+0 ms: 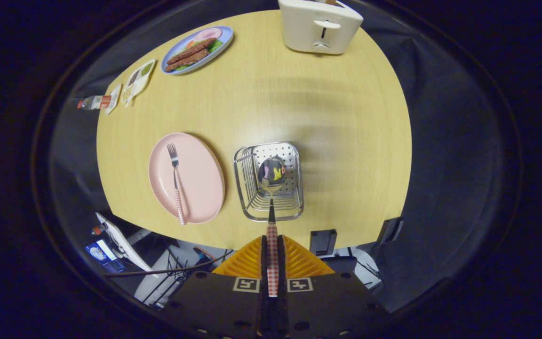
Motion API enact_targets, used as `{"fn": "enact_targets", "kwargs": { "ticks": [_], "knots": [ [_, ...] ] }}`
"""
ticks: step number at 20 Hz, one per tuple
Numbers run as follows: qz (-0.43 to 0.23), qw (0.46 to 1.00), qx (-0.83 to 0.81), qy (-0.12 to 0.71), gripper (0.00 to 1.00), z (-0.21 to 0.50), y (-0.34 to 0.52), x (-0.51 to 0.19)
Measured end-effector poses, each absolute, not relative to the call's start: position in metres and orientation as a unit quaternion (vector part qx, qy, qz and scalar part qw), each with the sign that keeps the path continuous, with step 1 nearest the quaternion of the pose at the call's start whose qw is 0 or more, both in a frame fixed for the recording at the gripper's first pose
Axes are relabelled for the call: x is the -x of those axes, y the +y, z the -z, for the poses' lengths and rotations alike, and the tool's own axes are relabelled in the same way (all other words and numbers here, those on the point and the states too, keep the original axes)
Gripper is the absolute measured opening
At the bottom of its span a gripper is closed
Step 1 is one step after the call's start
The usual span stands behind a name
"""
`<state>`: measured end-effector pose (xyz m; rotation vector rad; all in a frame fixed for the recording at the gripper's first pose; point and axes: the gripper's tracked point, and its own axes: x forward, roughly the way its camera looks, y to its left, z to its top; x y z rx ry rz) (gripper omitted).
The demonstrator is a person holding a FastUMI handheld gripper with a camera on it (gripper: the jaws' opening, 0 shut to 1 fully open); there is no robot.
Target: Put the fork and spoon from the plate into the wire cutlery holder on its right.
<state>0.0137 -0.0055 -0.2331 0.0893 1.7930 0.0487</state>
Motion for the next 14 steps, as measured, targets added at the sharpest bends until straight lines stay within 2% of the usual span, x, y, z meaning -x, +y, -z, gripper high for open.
{"fn": "enact_targets", "kwargs": {
  "ticks": [4, 6, 8, 10, 12, 13, 14],
  "knots": [
    [-0.009, 0.613, -0.049, 0.788, 0.06, 0.24, 0.0, -0.019],
    [-0.006, 0.615, -0.054, 0.786, 0.14, 0.238, 0.003, -0.021],
    [-0.004, 0.637, -0.047, 0.769, 0.17, 0.238, 0.0, -0.029],
    [-0.011, 0.676, -0.045, 0.735, 0.36, 0.228, 0.003, -0.04],
    [-0.034, 0.725, -0.027, 0.687, 0.67, 0.215, 0.007, -0.051],
    [-0.042, 0.751, -0.017, 0.659, 0.77, 0.208, 0.009, -0.056],
    [-0.048, 0.773, -0.014, 0.632, 0.79, 0.202, 0.014, -0.06]
  ]
}}
